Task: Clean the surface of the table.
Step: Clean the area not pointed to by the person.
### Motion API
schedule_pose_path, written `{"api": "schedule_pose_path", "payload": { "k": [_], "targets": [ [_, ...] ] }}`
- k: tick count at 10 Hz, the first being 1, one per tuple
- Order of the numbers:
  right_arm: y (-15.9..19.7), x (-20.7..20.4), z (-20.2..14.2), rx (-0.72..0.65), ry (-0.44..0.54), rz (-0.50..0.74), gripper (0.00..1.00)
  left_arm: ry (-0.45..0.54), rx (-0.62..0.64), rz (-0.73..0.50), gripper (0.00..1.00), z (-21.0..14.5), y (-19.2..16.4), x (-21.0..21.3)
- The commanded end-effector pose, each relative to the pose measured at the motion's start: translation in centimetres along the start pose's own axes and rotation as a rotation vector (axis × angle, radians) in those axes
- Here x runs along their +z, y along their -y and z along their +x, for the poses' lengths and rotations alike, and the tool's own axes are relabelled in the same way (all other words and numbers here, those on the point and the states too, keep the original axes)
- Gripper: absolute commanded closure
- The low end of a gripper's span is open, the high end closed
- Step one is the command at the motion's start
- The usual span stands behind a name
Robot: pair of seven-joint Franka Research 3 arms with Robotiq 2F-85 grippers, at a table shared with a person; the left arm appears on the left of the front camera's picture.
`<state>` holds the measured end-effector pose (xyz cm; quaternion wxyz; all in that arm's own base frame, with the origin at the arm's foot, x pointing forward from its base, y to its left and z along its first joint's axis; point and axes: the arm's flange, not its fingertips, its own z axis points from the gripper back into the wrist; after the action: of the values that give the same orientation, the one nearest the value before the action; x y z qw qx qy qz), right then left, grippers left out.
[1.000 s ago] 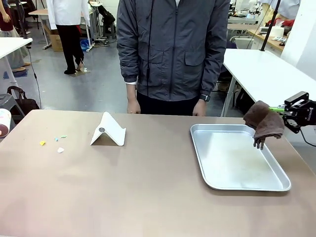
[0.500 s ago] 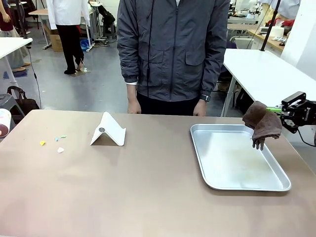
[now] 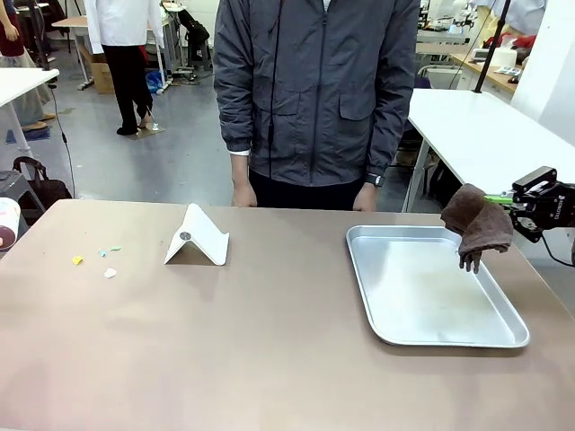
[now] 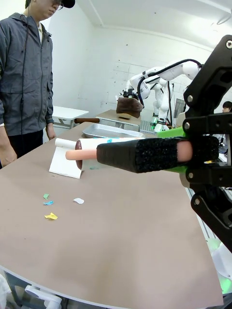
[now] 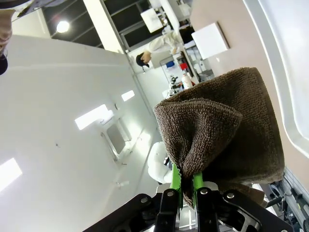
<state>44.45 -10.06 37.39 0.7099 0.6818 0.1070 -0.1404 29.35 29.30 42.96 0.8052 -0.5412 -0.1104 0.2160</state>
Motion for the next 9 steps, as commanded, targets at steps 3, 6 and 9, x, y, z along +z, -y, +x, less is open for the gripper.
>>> {"api": "schedule_pose_path", "payload": {
  "k": [3, 6, 9],
  "targets": [
    [-0.3, 0.0, 0.0, 0.0, 0.009, -0.005, 0.89, -0.003, -0.001, -0.014, 1.0, -0.3, 0.3, 0.3],
    [-0.3, 0.0, 0.0, 0.0, 0.009, -0.005, 0.89, -0.003, -0.001, -0.014, 1.0, -0.3, 0.3, 0.3],
    [-0.3, 0.0, 0.0, 0.0, 0.009, -0.005, 0.89, 0.016, -0.107, 0.167, 0.78, 0.0, 1.8, -2.1]
  ]
}}
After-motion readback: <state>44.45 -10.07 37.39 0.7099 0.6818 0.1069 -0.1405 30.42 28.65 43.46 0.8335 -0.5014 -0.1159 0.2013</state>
